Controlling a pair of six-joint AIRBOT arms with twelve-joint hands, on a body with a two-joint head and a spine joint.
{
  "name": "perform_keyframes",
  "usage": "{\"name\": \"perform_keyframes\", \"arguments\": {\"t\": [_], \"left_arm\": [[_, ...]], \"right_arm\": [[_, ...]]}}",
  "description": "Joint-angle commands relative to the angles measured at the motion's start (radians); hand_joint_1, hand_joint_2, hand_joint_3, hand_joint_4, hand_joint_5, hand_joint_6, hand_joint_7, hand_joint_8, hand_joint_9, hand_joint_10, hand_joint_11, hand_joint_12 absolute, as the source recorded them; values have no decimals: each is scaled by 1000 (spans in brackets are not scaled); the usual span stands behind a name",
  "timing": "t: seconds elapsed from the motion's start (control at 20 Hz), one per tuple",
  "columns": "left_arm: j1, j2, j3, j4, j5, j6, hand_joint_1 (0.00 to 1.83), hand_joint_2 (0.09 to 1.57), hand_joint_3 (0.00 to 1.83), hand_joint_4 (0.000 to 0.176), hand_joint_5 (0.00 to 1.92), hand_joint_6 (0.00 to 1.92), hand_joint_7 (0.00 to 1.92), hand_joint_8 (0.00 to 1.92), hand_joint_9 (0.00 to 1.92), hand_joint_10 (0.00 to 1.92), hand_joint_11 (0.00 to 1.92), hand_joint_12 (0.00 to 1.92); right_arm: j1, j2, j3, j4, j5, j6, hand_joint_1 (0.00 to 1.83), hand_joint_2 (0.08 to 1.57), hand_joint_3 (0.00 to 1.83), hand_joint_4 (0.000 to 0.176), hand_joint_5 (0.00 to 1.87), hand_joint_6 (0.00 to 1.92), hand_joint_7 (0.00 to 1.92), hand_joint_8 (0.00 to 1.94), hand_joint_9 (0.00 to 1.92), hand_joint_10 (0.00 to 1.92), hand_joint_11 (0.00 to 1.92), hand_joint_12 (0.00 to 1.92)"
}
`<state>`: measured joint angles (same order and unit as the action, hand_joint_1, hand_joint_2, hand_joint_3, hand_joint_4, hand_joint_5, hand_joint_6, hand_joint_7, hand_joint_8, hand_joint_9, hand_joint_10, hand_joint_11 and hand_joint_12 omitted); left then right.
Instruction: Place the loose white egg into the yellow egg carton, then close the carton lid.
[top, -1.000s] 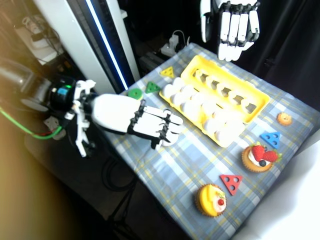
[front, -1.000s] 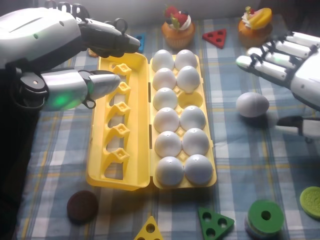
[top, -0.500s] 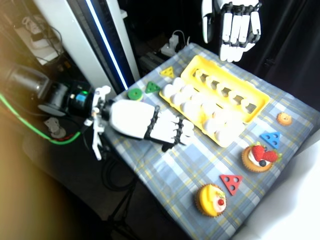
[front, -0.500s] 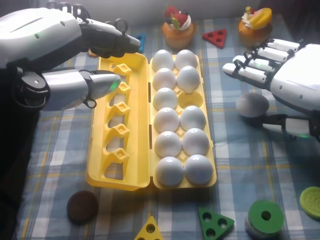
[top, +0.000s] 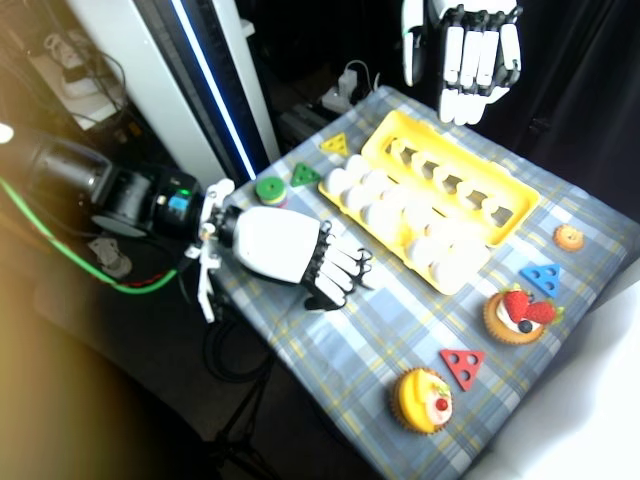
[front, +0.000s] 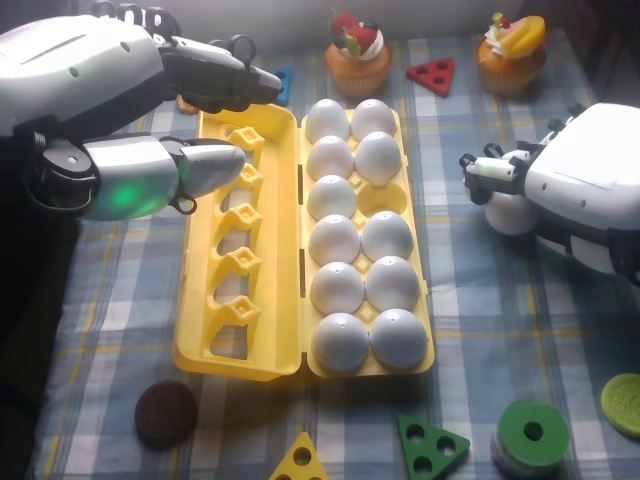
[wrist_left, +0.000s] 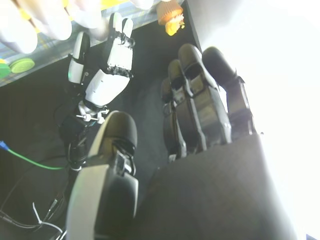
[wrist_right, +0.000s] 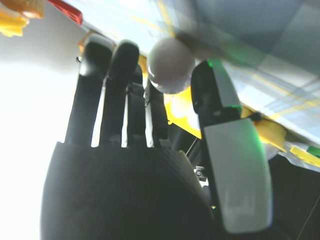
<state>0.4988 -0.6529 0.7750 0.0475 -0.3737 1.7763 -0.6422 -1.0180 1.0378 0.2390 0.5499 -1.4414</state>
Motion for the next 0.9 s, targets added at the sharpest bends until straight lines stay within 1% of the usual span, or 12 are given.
{"name": "perform_keyframes", "arguments": {"t": [0.0,0.25,0.3,0.35,0.45,0.55,0.6,0.65,0.7,0.75,0.8,0.85], "left_arm": [[-10,-3,3,-8,-111,2,437,1418,0,0,523,10,617,3,600,215,188,1476],[-5,-3,5,-18,-111,4,487,1401,0,0,549,15,646,9,647,234,223,1508],[-3,-3,4,-22,-111,8,511,1398,0,0,545,12,640,5,642,232,219,1500],[-1,-3,4,-27,-111,13,518,1395,0,0,542,10,636,3,640,231,222,1498],[5,-3,5,-39,-106,22,552,1385,0,0,558,13,659,8,669,243,269,1477],[7,-7,8,-51,-98,31,553,1387,0,0,526,1,631,0,652,232,246,1451],[9,-9,10,-54,-97,31,555,1392,1,0,514,0,623,0,633,223,220,1444],[12,-10,11,-55,-97,31,594,1380,0,0,518,2,629,3,634,217,212,1436],[14,-11,12,-58,-96,33,585,1384,0,0,522,4,635,4,637,213,201,1437],[16,-12,13,-65,-93,39,509,1410,1,0,525,5,638,3,642,174,192,1421],[18,-12,13,-79,-88,54,509,1410,1,0,525,5,638,3,642,174,192,1421],[21,-11,13,-93,-86,68,476,1424,4,0,515,1,622,0,625,153,172,1433]], "right_arm": [[12,2,5,-11,106,-4,1165,1321,7,0,510,1483,738,1663,884,1824,982,1921],[54,45,-27,-38,129,-4,1150,1337,16,0,597,1404,620,1861,869,1921,1059,1921],[68,57,-39,-55,143,-4,1131,1117,514,0,580,1559,654,1912,899,1921,1080,1921],[81,62,-46,-69,149,-4,1157,1059,566,0,627,1480,686,1854,814,1921,968,1921],[108,61,-48,-90,150,-4,1134,1333,82,0,453,1511,663,1828,877,1921,997,1921],[137,39,-36,-104,144,-4,1134,1363,43,0,505,1446,613,1936,1274,1921,1391,1921],[151,26,-27,-112,137,-4,1137,1357,38,0,526,1424,612,1940,1242,1921,1360,1921],[169,10,-18,-121,126,-4,1021,1406,66,0,473,1695,474,1941,705,1921,945,1921],[180,0,-11,-130,119,-4,1061,1389,42,0,531,1568,480,1941,441,1921,661,1921],[190,-8,-8,-139,114,-4,1082,1415,17,0,427,1705,517,1865,1140,1921,1320,1921],[198,-16,-3,-143,111,-4,1082,1415,17,0,427,1705,517,1865,1140,1921,1320,1921],[202,-25,0,-147,109,-4,1246,1038,731,0,275,1183,629,1926,1342,1921,1501,1921]]}}
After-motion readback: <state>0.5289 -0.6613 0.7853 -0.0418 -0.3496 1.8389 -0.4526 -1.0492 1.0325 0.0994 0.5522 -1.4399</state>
